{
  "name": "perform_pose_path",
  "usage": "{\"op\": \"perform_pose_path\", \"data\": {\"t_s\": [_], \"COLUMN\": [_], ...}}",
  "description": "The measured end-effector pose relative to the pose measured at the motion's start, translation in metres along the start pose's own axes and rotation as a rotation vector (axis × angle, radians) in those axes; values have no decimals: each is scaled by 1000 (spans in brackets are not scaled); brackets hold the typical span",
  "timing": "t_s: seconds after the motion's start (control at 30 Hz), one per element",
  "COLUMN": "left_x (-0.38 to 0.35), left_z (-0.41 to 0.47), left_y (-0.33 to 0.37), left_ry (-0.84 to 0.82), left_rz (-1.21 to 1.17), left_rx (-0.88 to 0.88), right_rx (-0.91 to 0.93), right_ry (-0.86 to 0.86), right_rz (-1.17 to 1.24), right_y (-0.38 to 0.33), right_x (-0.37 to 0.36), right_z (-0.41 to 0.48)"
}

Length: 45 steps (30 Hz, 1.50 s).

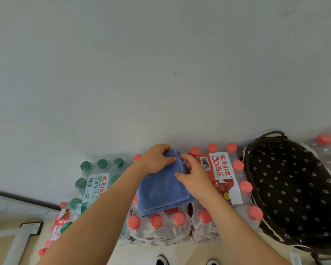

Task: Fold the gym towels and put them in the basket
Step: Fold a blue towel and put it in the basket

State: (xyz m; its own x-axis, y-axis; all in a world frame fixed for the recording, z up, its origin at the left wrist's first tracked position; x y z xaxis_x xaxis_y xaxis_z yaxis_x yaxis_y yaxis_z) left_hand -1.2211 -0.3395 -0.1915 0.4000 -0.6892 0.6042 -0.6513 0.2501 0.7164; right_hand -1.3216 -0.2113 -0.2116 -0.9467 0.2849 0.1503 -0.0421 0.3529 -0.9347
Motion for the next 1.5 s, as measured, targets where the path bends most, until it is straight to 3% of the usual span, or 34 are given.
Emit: {"op": "perform_pose_path", "data": {"t_s": [0.23,0.4,0.5,0.57,0.7,0.77,0.87,1.0,1.07,1.23,1.5], "left_x": [-6,20,41,50,59,64,75,74,54,-18,-51], "left_z": [1,-26,-52,-70,-93,-100,-107,-126,-139,-168,-179], "left_y": [-14,-10,-8,-5,-2,0,3,-1,-18,-89,-71], "left_ry": [54,21,-129,-190,41,171,363,627,646,375,310], "left_rz": [91,-307,-559,-588,-658,-665,-533,-30,226,504,705], "left_rx": [-58,62,59,25,-75,-106,-148,-311,-437,-415,-388], "right_rx": [66,140,216,259,306,306,425,898,1048,1217,1127], "right_ry": [70,-36,-205,-286,-397,-490,-404,76,169,8,-108], "right_rz": [-44,-60,-140,-223,-391,-672,-987,-1289,-1381,-1507,-1455], "right_y": [2,-18,-47,-66,-94,-105,-121,-115,-82,10,27], "right_x": [2,13,22,24,23,22,22,14,5,-14,-22], "right_z": [-2,-5,-3,0,5,6,8,-3,-20,-52,-60]}}
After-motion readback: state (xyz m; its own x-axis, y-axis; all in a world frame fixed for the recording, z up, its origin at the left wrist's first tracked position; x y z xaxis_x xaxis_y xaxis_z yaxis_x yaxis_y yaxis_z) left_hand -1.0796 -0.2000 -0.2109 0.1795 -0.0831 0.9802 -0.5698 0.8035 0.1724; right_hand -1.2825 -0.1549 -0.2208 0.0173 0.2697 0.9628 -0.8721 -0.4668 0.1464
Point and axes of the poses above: each hand's wrist, its own z-axis towards the middle knuckle, its own x-axis out of the back of the hand, y = z × x, the point moved 1 cm from there along z, towards the middle knuckle, and after that the axes turned 5 degrees about -z, right-handed, at the moved point
